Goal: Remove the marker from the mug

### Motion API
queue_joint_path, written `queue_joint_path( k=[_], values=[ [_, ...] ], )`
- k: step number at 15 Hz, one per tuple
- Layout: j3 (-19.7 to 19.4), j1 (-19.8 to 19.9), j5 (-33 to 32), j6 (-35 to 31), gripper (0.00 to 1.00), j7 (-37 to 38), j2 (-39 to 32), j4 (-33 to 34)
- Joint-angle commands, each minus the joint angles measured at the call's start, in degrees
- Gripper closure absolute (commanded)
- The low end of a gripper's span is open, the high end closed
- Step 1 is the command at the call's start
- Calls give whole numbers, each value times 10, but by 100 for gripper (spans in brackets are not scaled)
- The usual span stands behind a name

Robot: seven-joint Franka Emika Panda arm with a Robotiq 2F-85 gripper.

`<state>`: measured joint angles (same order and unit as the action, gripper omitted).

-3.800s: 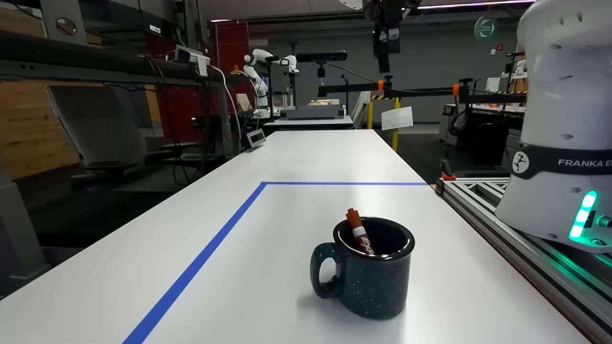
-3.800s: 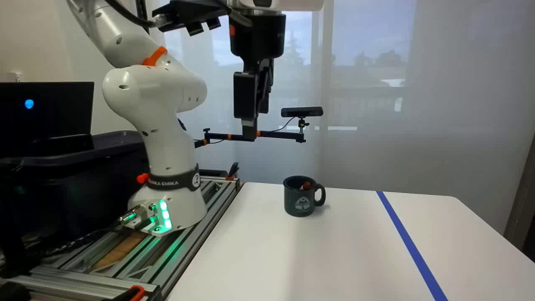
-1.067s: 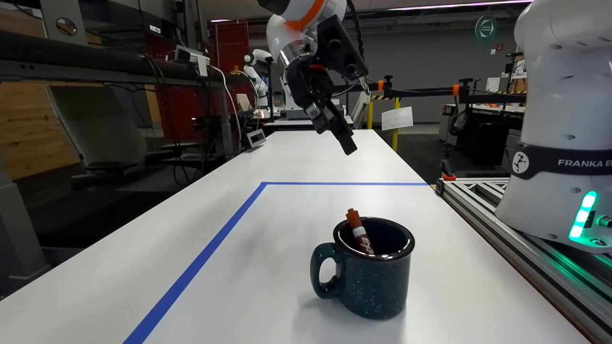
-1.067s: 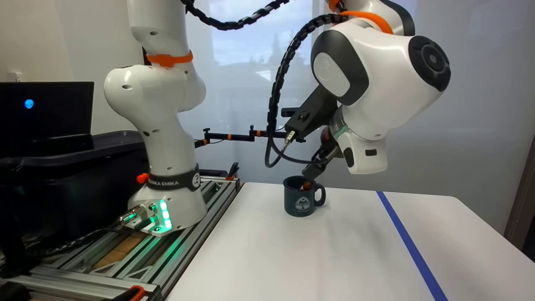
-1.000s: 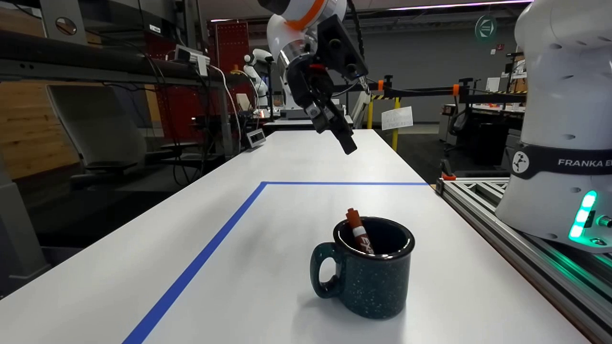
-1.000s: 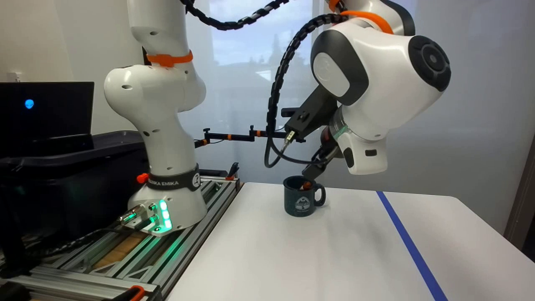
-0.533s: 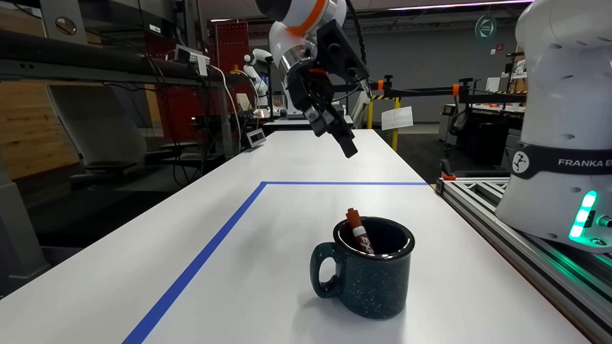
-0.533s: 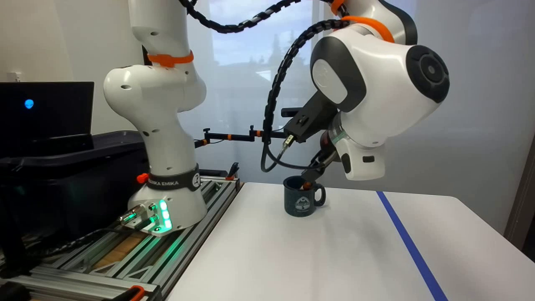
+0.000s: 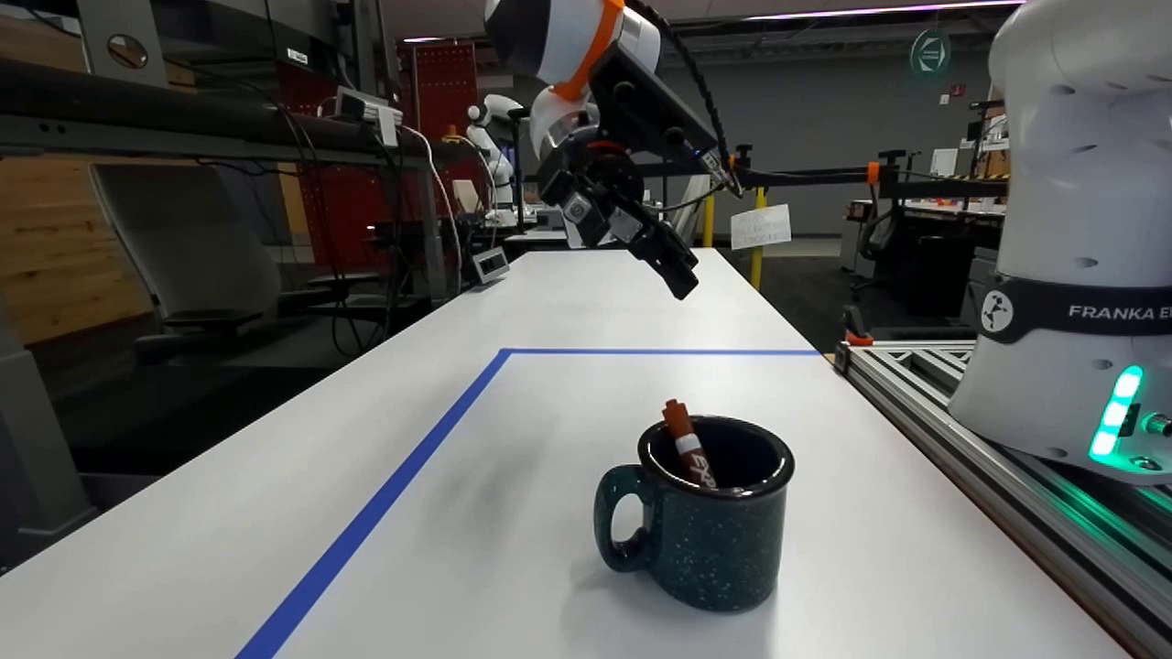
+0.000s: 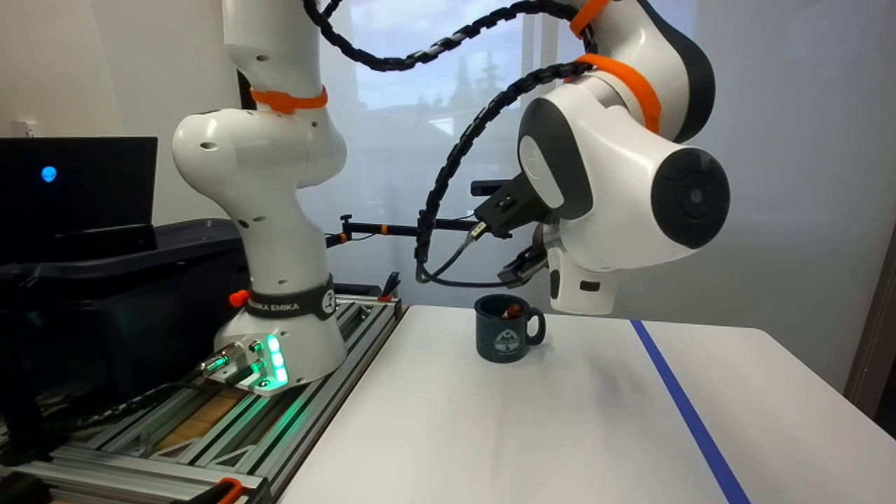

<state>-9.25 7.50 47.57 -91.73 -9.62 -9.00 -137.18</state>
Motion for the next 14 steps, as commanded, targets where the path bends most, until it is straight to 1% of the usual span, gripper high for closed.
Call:
queue_joint_path(
  k=[1,2,8,14],
  values=[
    [0,8,38,18,0,58,-7,2],
    [-2,7,36,8,0,78,-5,-2],
    [-5,6,-3,22,0,155,-30,5],
    [-2,1,-28,29,0,197,-69,21]
  ],
)
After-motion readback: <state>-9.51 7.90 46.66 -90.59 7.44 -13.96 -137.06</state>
